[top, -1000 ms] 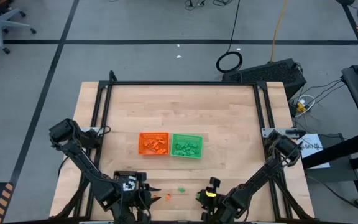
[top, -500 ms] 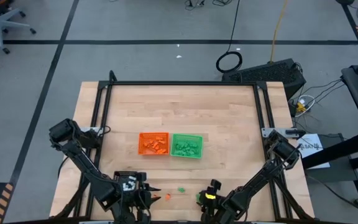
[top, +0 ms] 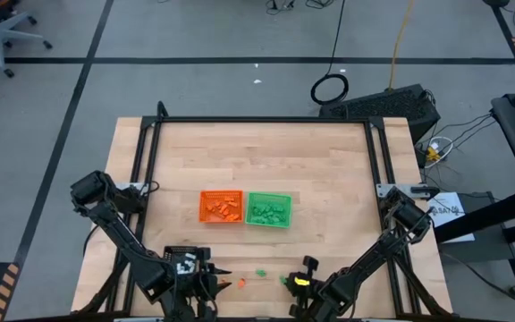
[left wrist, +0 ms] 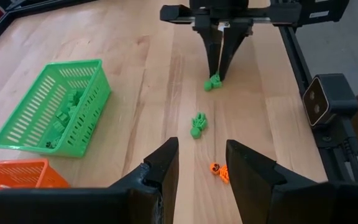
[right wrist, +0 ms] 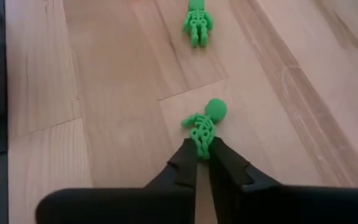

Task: Sort Halloween decoration
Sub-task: Put the green skeleton toy into the green bin

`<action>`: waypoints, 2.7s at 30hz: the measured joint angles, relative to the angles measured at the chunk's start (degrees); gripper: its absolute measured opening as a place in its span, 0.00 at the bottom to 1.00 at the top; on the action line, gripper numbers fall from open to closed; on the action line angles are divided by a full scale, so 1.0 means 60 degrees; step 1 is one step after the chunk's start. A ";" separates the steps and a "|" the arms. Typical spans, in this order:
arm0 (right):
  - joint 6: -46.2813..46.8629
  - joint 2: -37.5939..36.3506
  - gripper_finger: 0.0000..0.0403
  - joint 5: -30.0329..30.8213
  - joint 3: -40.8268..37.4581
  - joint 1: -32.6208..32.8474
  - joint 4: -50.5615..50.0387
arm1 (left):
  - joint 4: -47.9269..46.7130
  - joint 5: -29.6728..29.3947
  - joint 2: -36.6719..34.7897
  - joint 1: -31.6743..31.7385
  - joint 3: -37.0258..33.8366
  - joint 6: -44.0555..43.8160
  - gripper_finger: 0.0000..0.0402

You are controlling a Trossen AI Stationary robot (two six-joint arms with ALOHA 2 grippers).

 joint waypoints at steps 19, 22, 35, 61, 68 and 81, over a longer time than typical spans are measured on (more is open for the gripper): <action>-0.4188 -0.2163 0.00 -0.0072 -0.0047 -0.0051 -0.0928 | 0.0609 -0.0036 0.0004 0.0036 0.0001 0.0216 0.32; -0.5011 -0.2459 0.00 0.0031 -0.0044 -0.0048 -0.0963 | 0.0718 -0.0036 0.0004 0.0137 0.0001 0.0552 0.32; -0.7356 -0.2954 0.00 0.1475 -0.0025 -0.0146 -0.1089 | 0.0686 0.0126 0.0004 0.0903 0.0001 0.1331 0.32; -1.3444 -0.3217 0.00 0.2652 -0.0022 -0.0280 -0.1311 | 0.0688 0.0223 0.0004 0.1292 0.0001 0.1502 0.32; -1.3225 -0.3217 0.00 0.2715 -0.0022 -0.0277 -0.1295 | 0.0688 0.0226 0.0004 0.1297 0.0001 0.1246 0.32; -1.0022 -0.3217 0.00 0.2653 -0.0018 -0.0313 -0.1025 | 0.0874 0.0301 0.0303 0.1105 0.0001 0.0495 0.32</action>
